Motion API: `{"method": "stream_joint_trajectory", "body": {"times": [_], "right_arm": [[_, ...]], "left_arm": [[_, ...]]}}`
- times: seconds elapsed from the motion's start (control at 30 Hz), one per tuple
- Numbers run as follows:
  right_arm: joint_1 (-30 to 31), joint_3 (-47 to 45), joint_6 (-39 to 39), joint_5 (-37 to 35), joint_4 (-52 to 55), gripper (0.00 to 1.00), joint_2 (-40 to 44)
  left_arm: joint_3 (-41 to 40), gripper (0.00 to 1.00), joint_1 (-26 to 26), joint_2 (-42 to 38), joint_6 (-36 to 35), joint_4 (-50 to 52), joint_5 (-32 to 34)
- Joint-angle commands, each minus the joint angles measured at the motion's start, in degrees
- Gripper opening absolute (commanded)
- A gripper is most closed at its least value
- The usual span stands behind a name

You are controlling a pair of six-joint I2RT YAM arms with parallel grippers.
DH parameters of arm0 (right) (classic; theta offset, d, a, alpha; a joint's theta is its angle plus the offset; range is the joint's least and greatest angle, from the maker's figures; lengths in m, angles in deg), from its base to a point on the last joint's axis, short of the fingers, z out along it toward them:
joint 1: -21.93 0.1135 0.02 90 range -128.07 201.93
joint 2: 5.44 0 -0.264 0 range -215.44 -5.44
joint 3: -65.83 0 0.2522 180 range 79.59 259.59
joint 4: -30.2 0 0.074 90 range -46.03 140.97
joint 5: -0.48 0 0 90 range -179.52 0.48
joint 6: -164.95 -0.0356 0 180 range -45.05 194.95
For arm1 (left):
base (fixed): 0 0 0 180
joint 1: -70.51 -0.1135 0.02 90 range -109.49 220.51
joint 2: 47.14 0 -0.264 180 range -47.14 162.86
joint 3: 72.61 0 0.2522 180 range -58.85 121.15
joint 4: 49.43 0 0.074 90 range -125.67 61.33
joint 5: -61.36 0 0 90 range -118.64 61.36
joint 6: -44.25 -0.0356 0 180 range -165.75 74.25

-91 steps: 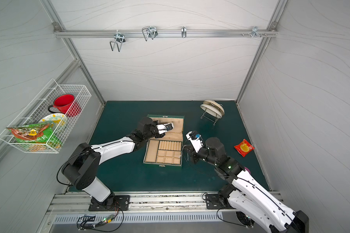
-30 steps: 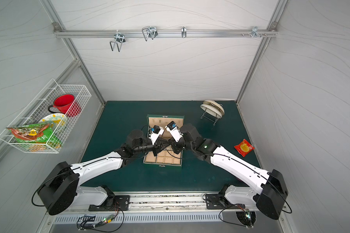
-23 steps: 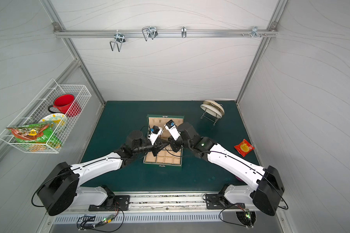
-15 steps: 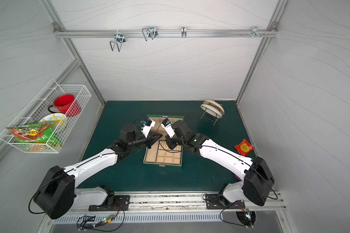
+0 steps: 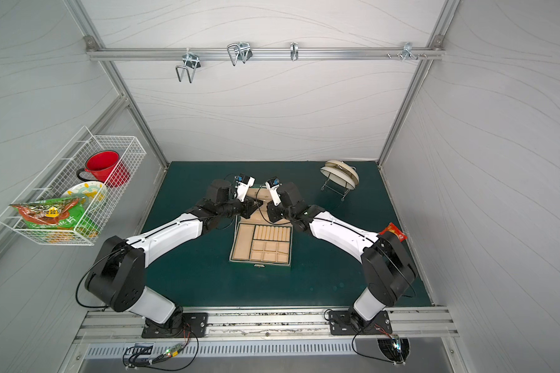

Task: Put jewelry chain into jewelry box
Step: Hang the necklace on the jewelry box clasp.

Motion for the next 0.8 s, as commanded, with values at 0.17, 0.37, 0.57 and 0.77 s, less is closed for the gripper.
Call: {"method": "stream_joint_trajectory", "body": {"times": [0.17,0.37,0.57,0.77], "right_arm": [[-2.4,3.3,-5.1,-1.6,-2.6,0.00,-3.8],[-2.8,4.1,-6.8,-1.7,-3.4,0.00,-5.2],[-2.8,4.7,-8.0,-2.4,-3.8,0.03,-6.0],[-2.7,4.7,-8.8,-2.7,-3.6,0.05,-5.9]], "left_arm": [[5.9,0.00,-0.9,4.2,2.7,0.8,6.8],[7.1,0.00,-0.9,5.1,3.8,2.1,8.2],[7.4,0.00,-0.9,5.7,5.4,1.7,7.4],[7.9,0.00,-0.9,6.2,6.4,1.7,7.0]]}}
